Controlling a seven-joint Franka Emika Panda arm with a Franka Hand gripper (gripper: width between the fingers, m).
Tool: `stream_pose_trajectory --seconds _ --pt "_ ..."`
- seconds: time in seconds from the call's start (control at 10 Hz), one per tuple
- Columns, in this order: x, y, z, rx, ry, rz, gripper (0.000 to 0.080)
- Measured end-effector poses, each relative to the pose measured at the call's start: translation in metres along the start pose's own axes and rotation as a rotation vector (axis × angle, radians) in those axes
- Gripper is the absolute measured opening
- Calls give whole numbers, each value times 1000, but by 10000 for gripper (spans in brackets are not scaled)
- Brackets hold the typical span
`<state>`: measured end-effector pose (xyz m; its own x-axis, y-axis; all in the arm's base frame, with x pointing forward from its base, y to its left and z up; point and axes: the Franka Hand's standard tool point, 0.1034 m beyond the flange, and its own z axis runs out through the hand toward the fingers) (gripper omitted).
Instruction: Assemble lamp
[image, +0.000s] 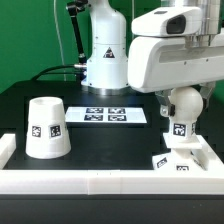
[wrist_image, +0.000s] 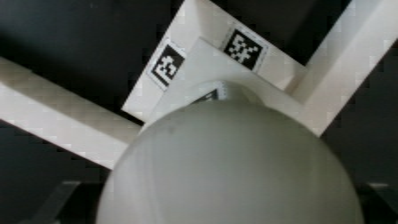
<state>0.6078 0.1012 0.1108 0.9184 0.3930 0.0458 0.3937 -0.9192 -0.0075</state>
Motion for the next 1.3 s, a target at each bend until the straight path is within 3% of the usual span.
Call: stream_pose_trajectory --seconds 0.8,1.1,1.3 --pt "0 2 0 -2 1 499 579" --pt "-1 3 0 -3 -1 871 579" --pt "-3 2 -1 21 -25 1116 579"
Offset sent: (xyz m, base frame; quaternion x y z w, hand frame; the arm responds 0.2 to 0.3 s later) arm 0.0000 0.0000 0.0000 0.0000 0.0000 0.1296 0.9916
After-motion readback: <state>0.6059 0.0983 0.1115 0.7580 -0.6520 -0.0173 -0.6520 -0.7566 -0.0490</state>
